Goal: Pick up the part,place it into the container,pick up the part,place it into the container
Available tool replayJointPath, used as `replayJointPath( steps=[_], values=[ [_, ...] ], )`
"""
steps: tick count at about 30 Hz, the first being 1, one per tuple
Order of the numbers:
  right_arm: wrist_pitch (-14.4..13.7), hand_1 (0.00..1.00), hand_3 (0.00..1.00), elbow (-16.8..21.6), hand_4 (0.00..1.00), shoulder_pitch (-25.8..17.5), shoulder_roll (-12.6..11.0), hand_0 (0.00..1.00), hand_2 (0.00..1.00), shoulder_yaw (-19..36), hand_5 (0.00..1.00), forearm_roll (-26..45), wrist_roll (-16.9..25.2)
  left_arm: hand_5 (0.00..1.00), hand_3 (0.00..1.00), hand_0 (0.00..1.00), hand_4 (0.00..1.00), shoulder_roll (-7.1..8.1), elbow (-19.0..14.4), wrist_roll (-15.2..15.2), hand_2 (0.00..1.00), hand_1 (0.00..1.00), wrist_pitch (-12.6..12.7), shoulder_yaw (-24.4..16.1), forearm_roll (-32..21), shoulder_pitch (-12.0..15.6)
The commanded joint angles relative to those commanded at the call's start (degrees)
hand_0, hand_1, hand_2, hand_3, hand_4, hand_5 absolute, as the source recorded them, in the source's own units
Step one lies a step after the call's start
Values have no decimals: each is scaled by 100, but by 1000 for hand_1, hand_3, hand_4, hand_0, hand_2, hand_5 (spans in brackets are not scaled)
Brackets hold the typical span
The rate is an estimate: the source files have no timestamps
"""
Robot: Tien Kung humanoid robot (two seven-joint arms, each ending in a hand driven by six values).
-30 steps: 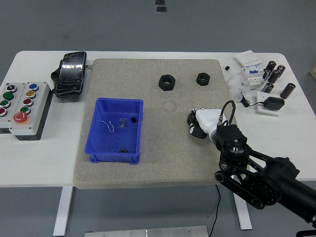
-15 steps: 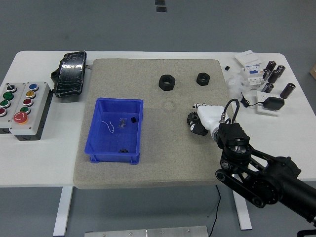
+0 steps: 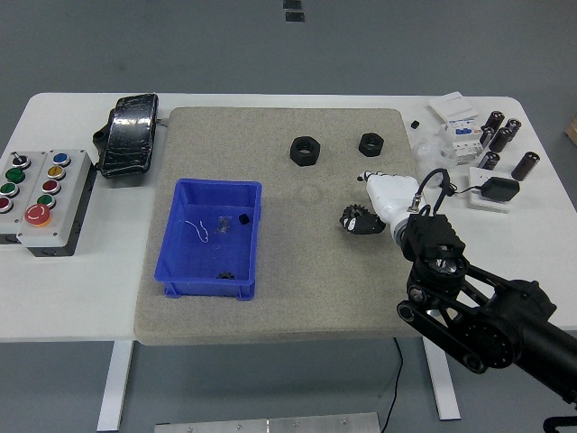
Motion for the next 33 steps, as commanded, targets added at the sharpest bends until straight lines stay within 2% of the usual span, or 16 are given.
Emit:
replayJointPath(
  steps=[6,7,12,13,18,19,24,25,27,33],
  values=[
    [11,720,843,-190,846,14,27,355,840,-188,523,157,0,382,620,655,688,-2,0,-4,547,567,1,10,-8,-7],
    [8,663,754,-203,665,16,32,323,732,-202,402,170,0,381,619,656,684,-2,0,-4,547,568,1,11,-8,-7],
    [-46,663,754,-262,665,23,47,323,732,-218,402,209,0,381,619,656,684,-2,0,-8,547,568,-1,29,-24,-8],
    [-70,536,631,-272,356,23,44,292,535,-219,284,218,0,380,619,656,682,-2,0,-9,548,567,-1,34,-29,-8],
    [-203,536,631,-321,356,23,29,292,535,-233,284,297,0,380,619,656,682,-5,0,-24,548,567,7,75,-71,-5],
    [-212,480,592,-329,448,23,28,290,387,-239,71,312,0,381,619,655,680,-5,0,-29,547,567,8,81,-75,-5],
    [-257,480,592,-360,448,11,19,290,387,-289,71,383,0,381,619,655,680,-4,0,-54,547,567,13,141,-137,-11],
    [-275,469,570,-351,426,5,13,290,343,-296,81,387,0,381,619,655,679,-3,0,-58,547,567,13,151,-146,-12],
    [-345,469,570,-297,426,-6,-9,290,343,-303,81,391,26,381,619,655,679,-3,0,-63,547,567,14,163,-159,-13],
    [-582,470,565,138,422,4,-120,292,339,-301,75,494,284,381,619,655,678,-7,0,-65,547,567,14,174,-172,-7]
  ],
)
